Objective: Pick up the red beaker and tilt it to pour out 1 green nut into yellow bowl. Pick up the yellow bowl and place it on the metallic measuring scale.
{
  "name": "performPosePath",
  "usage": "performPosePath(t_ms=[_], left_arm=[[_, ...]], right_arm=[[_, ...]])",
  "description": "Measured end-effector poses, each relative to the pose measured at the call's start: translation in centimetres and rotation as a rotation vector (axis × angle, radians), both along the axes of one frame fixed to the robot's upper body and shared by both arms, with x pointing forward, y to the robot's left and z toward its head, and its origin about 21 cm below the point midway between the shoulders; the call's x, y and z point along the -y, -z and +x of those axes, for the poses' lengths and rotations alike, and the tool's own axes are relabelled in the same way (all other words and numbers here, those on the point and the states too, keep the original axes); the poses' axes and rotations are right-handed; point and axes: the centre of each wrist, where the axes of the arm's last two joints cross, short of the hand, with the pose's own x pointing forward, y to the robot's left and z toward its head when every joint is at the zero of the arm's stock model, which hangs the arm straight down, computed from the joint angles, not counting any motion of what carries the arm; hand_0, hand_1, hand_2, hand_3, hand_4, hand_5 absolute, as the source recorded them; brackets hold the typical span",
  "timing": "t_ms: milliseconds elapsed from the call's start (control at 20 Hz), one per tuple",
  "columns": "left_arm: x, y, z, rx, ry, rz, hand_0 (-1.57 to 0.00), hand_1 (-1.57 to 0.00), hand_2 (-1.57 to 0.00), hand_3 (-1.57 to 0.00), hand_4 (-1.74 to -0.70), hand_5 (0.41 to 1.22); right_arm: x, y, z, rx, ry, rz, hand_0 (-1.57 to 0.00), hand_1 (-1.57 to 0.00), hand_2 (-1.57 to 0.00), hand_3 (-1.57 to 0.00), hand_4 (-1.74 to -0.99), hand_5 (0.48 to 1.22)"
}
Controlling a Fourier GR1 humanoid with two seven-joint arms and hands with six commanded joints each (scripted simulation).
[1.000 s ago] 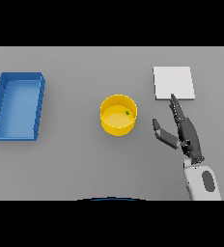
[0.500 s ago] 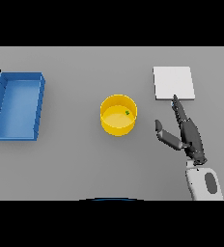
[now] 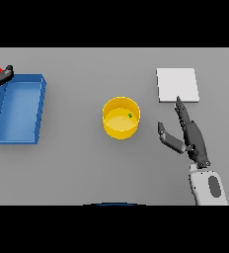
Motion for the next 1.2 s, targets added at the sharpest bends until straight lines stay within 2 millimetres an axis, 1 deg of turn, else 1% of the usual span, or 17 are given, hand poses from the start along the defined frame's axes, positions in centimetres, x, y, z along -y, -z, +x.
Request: performPosePath(t_ms=[50, 100, 200, 300, 450, 550, 600, 650, 700, 750, 800, 900, 950, 1050, 1100, 1150, 1200], left_arm=[[0.0, 0.0, 0.1, -0.016, 0.003, 0.006, -0.4, -0.34, -0.31, -0.19, -0.81, 0.667], [0.6, 0.3, 0.1, -0.053, 0.014, 0.031, -0.32, -0.27, -0.24, -0.15, -0.79, 0.659], [0.6, 0.2, 0.5, -0.081, 0.012, 0.061, -0.21, -0.17, -0.16, -0.1, -0.78, 0.655], [0.6, 0.0, 0.3, -0.082, 0.025, 0.075, -0.13, -0.11, -0.1, -0.06, -0.76, 0.655], [0.6, 0.8, 0.4, -0.056, 0.02, 0.106, -0.07, -0.06, -0.05, -0.03, -0.73, 0.658], [0.3, 1.0, 0.1, -0.024, 0.017, 0.084, -0.04, -0.04, -0.03, -0.02, -0.73, 0.664], [0.5, 0.9, 0.3, -0.021, 0.007, 0.078, -0.03, -0.03, -0.03, -0.02, -0.72, 0.667], [0.9, 1.1, 0.3, -0.002, 0.017, 0.072, -0.03, -0.02, -0.02, -0.01, -0.72, 0.675], [0.9, 1.3, 0.4, 0.004, 0.021, 0.069, -0.02, -0.02, -0.02, -0.01, -0.72, 0.682], [0.9, 1.1, 0.5, 0.014, 0.015, 0.063, -0.02, -0.01, -0.01, -0.01, -0.72, 0.685], [1.1, 1.0, 0.5, 0.028, 0.024, 0.053, -0.01, -0.01, -0.01, -0.01, -0.72, 0.693], [0.8, 1.1, 0.3, 0.042, 0.023, 0.054, -0.01, -0.01, -0.01, 0.0, -0.73, 0.707], [1.2, 1.0, 0.4, 0.046, 0.032, 0.039, -0.01, -0.01, 0.0, 0.0, -0.74, 0.709], [1.0, 0.9, 0.1, 0.045, 0.035, 0.051, 0.0, 0.0, 0.0, 0.0, -0.74, 0.709], [1.4, 1.0, 0.0, 0.048, 0.041, 0.048, 0.0, 0.0, 0.0, 0.0, -0.74, 0.709], [1.3, 0.9, 0.2, 0.054, 0.035, 0.037, 0.0, 0.0, 0.0, 0.0, -0.75, 0.709], [0.9, 1.1, 0.0, 0.049, 0.026, 0.036, 0.0, 0.0, 0.0, 0.0, -0.75, 0.711]], right_arm=[[0.0, -0.1, 0.3, -0.003, 0.004, -0.003, 0.0, 0.0, 0.0, 0.0, -1.316, 0.724], [0.0, -0.2, 0.2, 0.009, -0.003, -0.009, 0.0, 0.0, 0.0, 0.0, -1.315, 0.724], [-0.2, 0.1, -0.1, 0.005, -0.004, -0.004, 0.0, 0.0, 0.0, 0.0, -1.308, 0.717], [-0.2, 0.0, -0.1, 0.009, 0.008, -0.029, 0.0, 0.0, 0.0, 0.0, -1.305, 0.717], [-0.5, -0.4, 0.3, -0.005, 0.006, -0.021, 0.0, 0.0, 0.0, 0.0, -1.279, 0.713], [-0.2, -0.5, 0.4, -0.019, 0.012, -0.037, 0.0, 0.0, 0.0, 0.0, -1.281, 0.688], [-0.4, -0.8, 0.5, -0.016, 0.022, -0.084, 0.0, 0.0, 0.0, 0.0, -1.262, 0.675], [-0.9, -1.1, 0.6, -0.006, 0.028, -0.136, 0.0, 0.0, 0.0, 0.0, -1.222, 0.662], [-0.9, -1.5, 0.8, 0.001, 0.011, -0.188, 0.0, 0.0, 0.0, 0.0, -1.19, 0.663], [-1.0, -2.2, 1.5, 0.02, -0.044, -0.206, -0.01, 0.0, 0.0, 0.0, -1.167, 0.672], [-1.1, -2.8, 2.0, 0.065, -0.11, -0.219, -0.01, 0.0, 0.0, 0.0, -1.174, 0.68], [-1.3, -4.1, 3.3, 0.098, -0.227, -0.282, -0.01, 0.0, 0.0, 0.0, -1.231, 0.677], [-1.7, -4.7, 3.9, 0.107, -0.278, -0.353, 0.0, 0.0, 0.0, 0.0, -1.254, 0.666], [-2.4, -5.2, 4.8, 0.108, -0.353, -0.497, 0.0, 0.0, 0.0, 0.0, -1.255, 0.648], [-2.8, -5.5, 5.1, 0.111, -0.372, -0.54, 0.0, 0.0, 0.0, 0.0, -1.243, 0.638], [-3.2, -5.9, 5.7, 0.125, -0.413, -0.634, 0.0, 0.0, 0.0, 0.0, -1.234, 0.627], [-3.5, -6.4, 5.9, 0.158, -0.459, -0.707, 0.0, 0.0, 0.0, 0.0, -1.23, 0.62]])
